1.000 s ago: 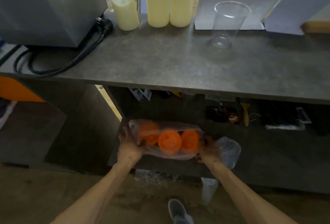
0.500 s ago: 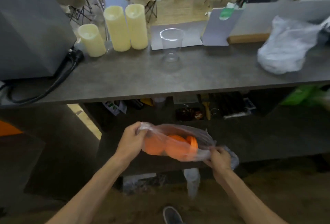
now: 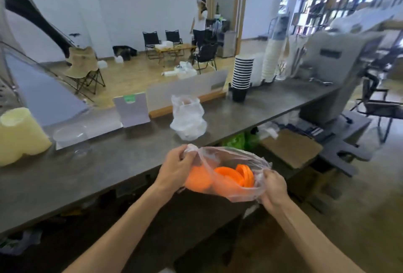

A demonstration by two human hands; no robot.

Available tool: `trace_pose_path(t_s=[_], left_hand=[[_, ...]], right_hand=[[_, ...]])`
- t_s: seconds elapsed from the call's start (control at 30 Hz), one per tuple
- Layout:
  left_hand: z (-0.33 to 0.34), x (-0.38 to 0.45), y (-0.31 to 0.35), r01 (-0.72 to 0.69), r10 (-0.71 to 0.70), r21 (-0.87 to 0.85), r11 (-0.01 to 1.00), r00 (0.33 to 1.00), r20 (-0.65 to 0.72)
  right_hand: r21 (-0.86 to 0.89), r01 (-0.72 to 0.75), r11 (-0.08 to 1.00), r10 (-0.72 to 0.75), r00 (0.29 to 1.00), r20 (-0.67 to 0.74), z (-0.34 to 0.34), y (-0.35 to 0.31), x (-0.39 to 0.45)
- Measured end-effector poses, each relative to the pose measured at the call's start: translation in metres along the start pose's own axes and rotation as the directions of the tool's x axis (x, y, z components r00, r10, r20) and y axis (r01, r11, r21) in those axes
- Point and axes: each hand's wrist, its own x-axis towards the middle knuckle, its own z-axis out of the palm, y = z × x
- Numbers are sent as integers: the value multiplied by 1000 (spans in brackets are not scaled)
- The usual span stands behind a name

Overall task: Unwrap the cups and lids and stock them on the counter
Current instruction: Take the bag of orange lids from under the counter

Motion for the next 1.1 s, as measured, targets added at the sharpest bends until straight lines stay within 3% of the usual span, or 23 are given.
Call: trace_pose_path(t_s=[0.37,0.67,0.8,0.87,0.93,1.03,1.1], left_hand=[[106,160,77,-49,-5,-178,983,957,-290],[139,267,65,-61,3,-180,982,951,-309],[151,306,64,-93,31,-182,979,948,-316],[152,319,60,-100,22,-168,981,910,-413],[149,333,51,-60,-29,-165,984,870,-492],[144,349,37,171,-167,-26,985,899,-404],[150,348,31,310,-229,112,944,861,-453]], right_hand=[[69,138,988,-149,970,192,10,-158,194],[16,188,982,-188,973,137,49,-202,312],[-135,282,950,-264,955,135,55,-223,349],[-298,378,876,-319,919,230,59,-223,359],[-484,500,718,-349,861,371,64,-210,364],[-610,628,483,-341,777,529,70,-182,364],[-620,694,366,-397,719,570,70,-166,369]])
